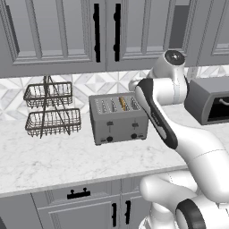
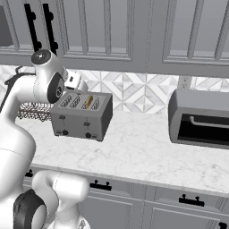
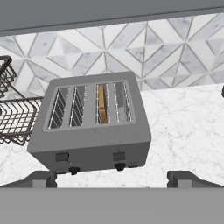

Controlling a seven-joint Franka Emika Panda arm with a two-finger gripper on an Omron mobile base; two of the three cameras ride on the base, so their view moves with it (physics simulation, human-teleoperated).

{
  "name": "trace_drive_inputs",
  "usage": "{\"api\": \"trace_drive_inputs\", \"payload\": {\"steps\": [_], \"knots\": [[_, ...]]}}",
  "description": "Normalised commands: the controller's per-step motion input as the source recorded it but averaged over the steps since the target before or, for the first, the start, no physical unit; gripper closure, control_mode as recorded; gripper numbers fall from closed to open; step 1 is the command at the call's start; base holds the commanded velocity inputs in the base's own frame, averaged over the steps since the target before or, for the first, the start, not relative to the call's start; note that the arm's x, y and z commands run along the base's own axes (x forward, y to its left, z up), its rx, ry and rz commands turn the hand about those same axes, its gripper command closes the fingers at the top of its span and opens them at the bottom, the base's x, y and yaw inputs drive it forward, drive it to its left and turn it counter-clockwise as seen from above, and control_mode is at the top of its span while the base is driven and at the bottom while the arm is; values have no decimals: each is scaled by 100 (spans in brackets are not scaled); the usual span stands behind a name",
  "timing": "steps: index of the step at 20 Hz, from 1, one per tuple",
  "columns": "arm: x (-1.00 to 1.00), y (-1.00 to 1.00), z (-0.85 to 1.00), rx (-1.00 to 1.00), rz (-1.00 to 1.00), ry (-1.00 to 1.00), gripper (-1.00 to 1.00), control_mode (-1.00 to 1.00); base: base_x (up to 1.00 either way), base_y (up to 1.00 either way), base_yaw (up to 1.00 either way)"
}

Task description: Start the toaster. Once the lever pops up, take the bread to the plate on the dining counter.

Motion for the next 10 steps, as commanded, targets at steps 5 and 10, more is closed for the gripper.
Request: {"api": "trace_drive_inputs", "payload": {"steps": [5, 10], "knots": [[0, 0, 0, 0, 0, 0, -100, -100, 0, 0, 0], [0, 0, 0, 0, 0, 0, -100, -100, 0, 0, 0]]}}
